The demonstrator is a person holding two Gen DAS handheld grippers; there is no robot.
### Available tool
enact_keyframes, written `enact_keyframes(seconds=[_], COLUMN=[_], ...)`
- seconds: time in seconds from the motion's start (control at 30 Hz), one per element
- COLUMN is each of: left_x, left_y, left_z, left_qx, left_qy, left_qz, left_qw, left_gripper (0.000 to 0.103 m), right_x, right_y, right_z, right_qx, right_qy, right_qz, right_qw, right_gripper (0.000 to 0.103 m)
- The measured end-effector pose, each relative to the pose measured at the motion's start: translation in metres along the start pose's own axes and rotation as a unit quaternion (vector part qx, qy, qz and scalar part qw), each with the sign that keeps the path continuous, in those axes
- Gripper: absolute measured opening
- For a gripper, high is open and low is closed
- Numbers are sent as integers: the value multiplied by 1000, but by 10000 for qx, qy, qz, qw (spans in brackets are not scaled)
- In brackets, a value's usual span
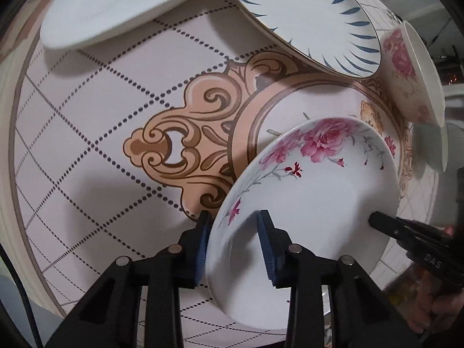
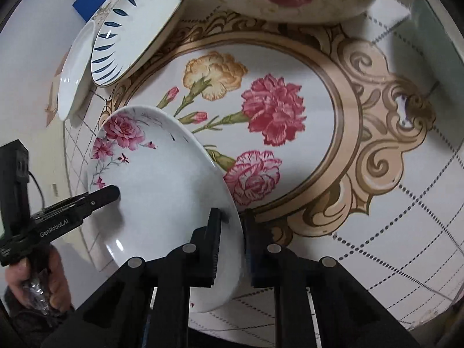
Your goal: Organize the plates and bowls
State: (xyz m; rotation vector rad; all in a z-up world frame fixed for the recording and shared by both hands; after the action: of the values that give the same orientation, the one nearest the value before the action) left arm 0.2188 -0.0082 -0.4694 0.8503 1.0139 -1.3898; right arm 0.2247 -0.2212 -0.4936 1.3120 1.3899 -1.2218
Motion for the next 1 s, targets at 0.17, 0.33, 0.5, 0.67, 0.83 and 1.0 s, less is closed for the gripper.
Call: enact_keyframes(seconds=[0.17, 0.33, 0.5, 0.67, 0.83, 1.0], left_x=[-22, -40, -63, -86, -101, -109], left_y=[-5, -15, -35, -58, -74, -75], left_z=[0, -23, -56, -97, -126, -129], left_qx=[26, -166, -497, -889, -1056, -820], left_qy=[152, 337, 370, 452, 468, 338], left_qz=[134, 268, 413, 526, 483, 348], left_qw=[9998, 9989, 9972, 9936, 9921, 9954], left_gripper=[19, 19, 19, 19, 19, 19], right_x=[-2, -3, -11, 2, 20, 26], right_y=[-5, -4, -9, -16, -26, -25], right_z=[-6, -27, -70, -117, -145, -143], right_qx=[22, -313, -740, -1129, -1195, -932], right_qy=[-23, -49, 57, 90, 44, -58], right_qz=[15, 34, 45, -132, -330, -428], right_qw=[10000, 9995, 9972, 9935, 9923, 9947], right_gripper=[17, 16, 16, 16, 16, 16])
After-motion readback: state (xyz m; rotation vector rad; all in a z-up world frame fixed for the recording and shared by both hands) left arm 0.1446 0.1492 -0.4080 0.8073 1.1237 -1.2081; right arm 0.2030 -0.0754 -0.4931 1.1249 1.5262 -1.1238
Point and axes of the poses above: each gripper's, at about its wrist camera, not at the fingertips, and x roughly the way its jaws point, z to its right, y to its top, the point moved 6 cm from there along x, roughly the way its jaws point, and after that the axes turned 11 degrees about -y, right-handed, at the moved point
